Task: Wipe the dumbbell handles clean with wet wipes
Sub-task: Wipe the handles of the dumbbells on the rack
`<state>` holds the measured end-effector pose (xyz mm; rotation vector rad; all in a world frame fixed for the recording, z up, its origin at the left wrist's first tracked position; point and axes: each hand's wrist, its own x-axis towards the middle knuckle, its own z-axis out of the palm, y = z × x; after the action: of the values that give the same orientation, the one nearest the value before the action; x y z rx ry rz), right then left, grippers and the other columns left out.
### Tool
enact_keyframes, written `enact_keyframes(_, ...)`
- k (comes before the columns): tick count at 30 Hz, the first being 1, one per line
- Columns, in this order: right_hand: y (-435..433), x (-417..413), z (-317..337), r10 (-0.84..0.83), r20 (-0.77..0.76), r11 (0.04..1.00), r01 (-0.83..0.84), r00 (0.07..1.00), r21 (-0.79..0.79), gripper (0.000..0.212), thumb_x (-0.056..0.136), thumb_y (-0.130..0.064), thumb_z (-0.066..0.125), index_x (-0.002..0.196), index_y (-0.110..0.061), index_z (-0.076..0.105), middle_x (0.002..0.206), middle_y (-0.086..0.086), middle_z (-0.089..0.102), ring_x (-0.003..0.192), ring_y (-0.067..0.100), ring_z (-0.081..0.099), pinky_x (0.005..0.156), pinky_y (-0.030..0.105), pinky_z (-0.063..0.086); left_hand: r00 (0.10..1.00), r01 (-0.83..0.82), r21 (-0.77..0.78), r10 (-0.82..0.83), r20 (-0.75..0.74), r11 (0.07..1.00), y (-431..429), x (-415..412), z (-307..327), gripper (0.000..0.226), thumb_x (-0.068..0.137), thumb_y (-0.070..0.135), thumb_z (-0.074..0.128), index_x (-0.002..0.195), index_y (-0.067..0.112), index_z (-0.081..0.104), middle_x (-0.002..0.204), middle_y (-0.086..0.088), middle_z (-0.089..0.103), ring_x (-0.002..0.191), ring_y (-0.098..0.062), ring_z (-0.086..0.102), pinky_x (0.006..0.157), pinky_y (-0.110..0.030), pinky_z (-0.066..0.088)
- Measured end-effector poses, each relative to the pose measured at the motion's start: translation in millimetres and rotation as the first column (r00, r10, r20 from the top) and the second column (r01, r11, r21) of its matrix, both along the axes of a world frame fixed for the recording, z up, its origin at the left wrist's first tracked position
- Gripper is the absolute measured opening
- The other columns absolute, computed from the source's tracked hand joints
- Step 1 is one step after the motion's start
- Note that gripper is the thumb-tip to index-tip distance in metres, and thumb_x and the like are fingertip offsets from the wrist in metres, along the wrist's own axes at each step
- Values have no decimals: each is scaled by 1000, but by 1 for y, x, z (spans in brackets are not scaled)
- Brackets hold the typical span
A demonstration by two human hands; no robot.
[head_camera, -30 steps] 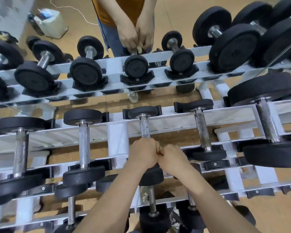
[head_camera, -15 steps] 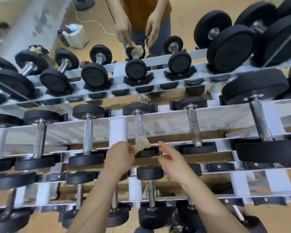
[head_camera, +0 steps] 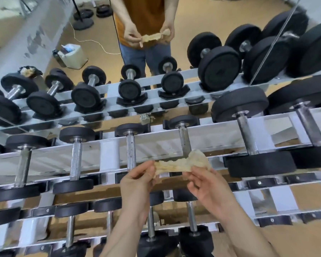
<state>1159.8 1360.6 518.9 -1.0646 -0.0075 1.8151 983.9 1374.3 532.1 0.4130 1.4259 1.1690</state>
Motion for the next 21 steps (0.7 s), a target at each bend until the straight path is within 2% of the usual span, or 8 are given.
enact_keyframes(4,6,24,-21,-179,-15,979,176,984,-101,13,83,-7,65,96,-8,64,78,8,65,70,17,65,53,21,52,962,121,-33,-125,-243,992,7,19,-20,26,94,1,59,93,19,77,97,-1,73,77,-10,67,74,-24,52)
enact_keyframes(8,33,32,-40,-125,440,980,179,889,-84,14,89,-6,61,103,-11,61,82,8,66,70,17,64,57,23,50,822,313,-26,-285,-493,949,25,33,-39,40,98,3,50,84,33,73,104,10,67,84,-6,65,82,-20,50)
enact_keyframes(11,53,34,-43,-39,812,994,107,583,-29,35,89,-6,58,122,-19,54,112,4,62,93,19,61,75,30,49,767,375,17,-300,-567,927,44,46,-54,33,97,5,53,93,31,73,107,14,57,97,-2,58,91,-11,43)
enact_keyframes(13,59,31,-48,53,974,998,-29,221,-48,51,88,-9,58,136,-17,42,127,7,53,111,24,55,90,34,47,665,457,18,-328,-671,889,52,50,-70,23,96,11,57,107,24,72,107,14,56,99,-2,56,93,-4,38)
enact_keyframes(15,65,20,-60,96,988,973,-199,-117,-118,51,91,-20,55,139,-10,40,135,12,47,123,28,47,99,36,41,498,580,-5,-359,-789,815,55,51,-91,25,96,11,57,116,18,70,111,12,58,101,-4,56,94,-8,39)
enact_keyframes(17,77,7,-71,177,949,889,-370,-261,-268,39,96,-33,47,127,-9,51,127,13,55,119,30,51,95,37,43,382,670,-73,-427,-820,739,59,48,-106,29,95,9,55,120,16,68,114,9,59,105,-10,57,95,-16,41)
enact_keyframes(19,88,-5,-76,306,894,769,-469,-327,-435,35,99,-39,41,111,-10,56,113,13,65,107,31,59,84,37,45,319,727,-144,-515,-795,671,62,42,-113,34,95,7,52,125,16,65,120,5,60,111,-15,56,96,-18,39)
enact_keyframes(21,91,-11,-80,337,875,748,-465,-348,-473,33,99,-40,43,107,-10,56,106,10,68,100,30,62,76,34,44,245,768,-190,-554,-796,612,63,34,-116,41,93,5,49,130,18,61,130,4,57,119,-17,50,100,-17,33)
